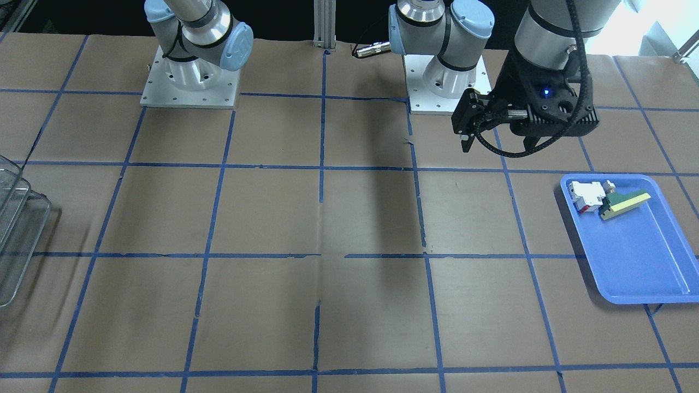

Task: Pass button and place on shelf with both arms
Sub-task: 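Lower the button into the mesh basket and open the right gripper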

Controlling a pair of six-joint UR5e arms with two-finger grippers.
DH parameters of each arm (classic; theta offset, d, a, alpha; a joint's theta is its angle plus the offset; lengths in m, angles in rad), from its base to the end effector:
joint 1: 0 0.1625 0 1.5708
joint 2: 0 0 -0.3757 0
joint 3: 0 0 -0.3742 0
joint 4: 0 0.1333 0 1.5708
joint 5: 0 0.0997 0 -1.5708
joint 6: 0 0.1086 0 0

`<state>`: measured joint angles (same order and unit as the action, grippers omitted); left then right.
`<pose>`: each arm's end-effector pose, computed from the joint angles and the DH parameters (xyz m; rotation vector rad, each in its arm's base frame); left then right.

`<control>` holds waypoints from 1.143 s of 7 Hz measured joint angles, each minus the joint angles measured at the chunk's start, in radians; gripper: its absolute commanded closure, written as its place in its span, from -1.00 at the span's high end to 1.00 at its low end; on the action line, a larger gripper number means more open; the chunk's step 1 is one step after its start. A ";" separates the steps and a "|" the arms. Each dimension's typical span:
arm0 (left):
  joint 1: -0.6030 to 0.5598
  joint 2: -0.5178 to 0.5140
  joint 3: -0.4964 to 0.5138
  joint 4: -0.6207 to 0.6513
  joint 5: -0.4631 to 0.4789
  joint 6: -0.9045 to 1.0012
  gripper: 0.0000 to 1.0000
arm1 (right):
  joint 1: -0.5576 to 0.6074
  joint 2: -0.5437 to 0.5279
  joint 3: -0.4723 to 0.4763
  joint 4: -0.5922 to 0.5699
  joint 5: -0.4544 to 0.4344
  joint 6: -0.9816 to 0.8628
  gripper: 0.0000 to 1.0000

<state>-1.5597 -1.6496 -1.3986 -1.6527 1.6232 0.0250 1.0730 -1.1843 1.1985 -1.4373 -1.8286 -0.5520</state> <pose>-0.1220 -0.5045 0.4646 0.0210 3.0889 -0.0163 -0.1932 -0.5767 0.3866 0.1089 -2.9663 -0.3828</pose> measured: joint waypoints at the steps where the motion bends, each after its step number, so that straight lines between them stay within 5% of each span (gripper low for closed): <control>1: 0.010 -0.002 0.005 -0.024 -0.008 0.009 1.00 | 0.000 0.032 -0.001 -0.043 -0.023 -0.046 -0.88; 3: 0.059 0.019 -0.004 -0.069 -0.056 0.013 1.00 | -0.005 0.082 0.001 -0.093 -0.033 -0.071 -0.80; 4: 0.078 0.024 -0.005 -0.075 -0.077 0.018 1.00 | -0.013 0.099 0.004 -0.101 -0.035 -0.072 -0.59; 5: 0.083 0.030 -0.007 -0.075 -0.081 0.019 1.00 | -0.020 0.108 0.010 -0.102 -0.037 -0.073 0.22; 6: 0.077 0.043 -0.012 -0.074 -0.082 0.011 1.00 | -0.027 0.115 0.014 -0.101 -0.040 -0.075 0.72; 7: 0.065 0.056 -0.026 -0.073 -0.083 0.006 1.00 | -0.039 0.122 0.019 -0.096 -0.040 -0.075 0.96; 8: 0.056 0.065 -0.038 -0.072 -0.084 0.004 1.00 | -0.053 0.127 0.025 -0.092 -0.039 -0.075 0.99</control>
<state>-1.5037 -1.5841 -1.4369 -1.7245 1.5396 0.0291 1.0195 -1.0575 1.2234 -1.5289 -1.8680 -0.6266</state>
